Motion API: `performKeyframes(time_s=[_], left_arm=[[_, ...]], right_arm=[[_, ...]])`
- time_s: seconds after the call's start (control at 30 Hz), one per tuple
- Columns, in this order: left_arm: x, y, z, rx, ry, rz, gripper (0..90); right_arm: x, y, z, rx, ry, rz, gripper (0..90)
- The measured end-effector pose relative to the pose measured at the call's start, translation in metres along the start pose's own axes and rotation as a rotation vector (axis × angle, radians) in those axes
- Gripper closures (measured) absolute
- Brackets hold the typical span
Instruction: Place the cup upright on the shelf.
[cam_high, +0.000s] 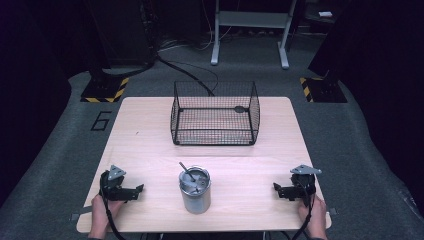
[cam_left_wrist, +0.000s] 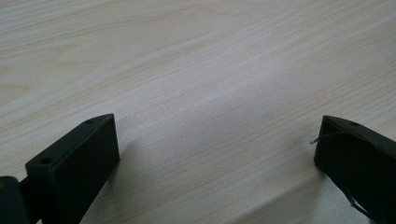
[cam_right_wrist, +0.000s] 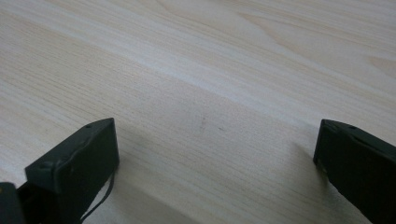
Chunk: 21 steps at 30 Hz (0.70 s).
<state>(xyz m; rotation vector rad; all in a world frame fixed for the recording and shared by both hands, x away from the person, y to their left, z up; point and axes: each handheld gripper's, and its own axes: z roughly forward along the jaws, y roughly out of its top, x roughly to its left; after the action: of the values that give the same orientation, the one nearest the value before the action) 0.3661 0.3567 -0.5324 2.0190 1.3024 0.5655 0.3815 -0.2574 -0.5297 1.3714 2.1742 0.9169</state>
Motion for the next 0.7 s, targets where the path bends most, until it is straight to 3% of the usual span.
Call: performKeyframes(time_s=[0.33, 0.7], left_arm=[[0.0000, 0.0000, -0.0001, 0.000, -0.001, 0.002, 0.0], [-0.0008, -0.0006, -0.0019, -0.005, -0.033, 0.036, 0.0]], right_arm=[[0.0002, -0.0002, 0.0001, -0.003, 0.001, 0.002, 0.0], [-0.0006, 0.0000, 0.0002, 0.000, 0.003, -0.008, 0.0]])
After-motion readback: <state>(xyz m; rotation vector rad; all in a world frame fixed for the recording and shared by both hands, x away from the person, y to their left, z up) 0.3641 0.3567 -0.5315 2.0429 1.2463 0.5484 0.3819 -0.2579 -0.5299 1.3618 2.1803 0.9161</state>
